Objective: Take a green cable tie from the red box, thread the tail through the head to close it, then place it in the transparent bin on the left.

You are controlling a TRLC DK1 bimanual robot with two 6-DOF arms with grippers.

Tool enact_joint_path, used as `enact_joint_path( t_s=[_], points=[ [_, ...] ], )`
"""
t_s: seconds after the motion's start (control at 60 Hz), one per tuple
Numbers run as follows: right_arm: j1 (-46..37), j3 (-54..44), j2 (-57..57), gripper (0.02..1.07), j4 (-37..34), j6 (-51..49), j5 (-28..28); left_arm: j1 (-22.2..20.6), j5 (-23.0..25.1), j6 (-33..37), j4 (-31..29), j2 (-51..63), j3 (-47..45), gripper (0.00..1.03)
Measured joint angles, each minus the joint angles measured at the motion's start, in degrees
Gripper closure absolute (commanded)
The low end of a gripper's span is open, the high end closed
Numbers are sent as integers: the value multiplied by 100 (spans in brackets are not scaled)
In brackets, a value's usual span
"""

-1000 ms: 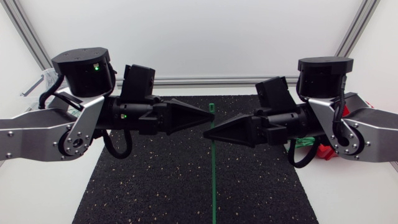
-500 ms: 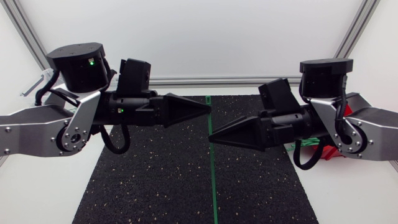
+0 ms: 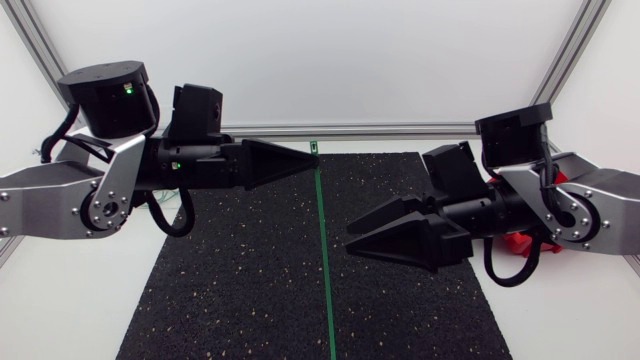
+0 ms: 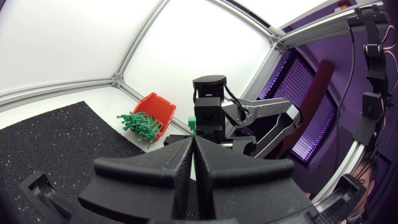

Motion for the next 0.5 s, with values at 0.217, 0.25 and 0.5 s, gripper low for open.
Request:
enact_joint_path(
  t_s=[0.217, 0.25, 0.5],
  points=[
    [-356, 83, 125, 6, -26, -988, 422, 0, 11, 46, -118, 2, 4, 100],
    [-387, 87, 157, 6, -35, -1158, 538, 0, 7, 48, -179, 15, 13, 100],
    [-422, 92, 295, 6, -33, -2323, 1530, 0, -310, 372, -743, 247, 170, 100]
  ],
)
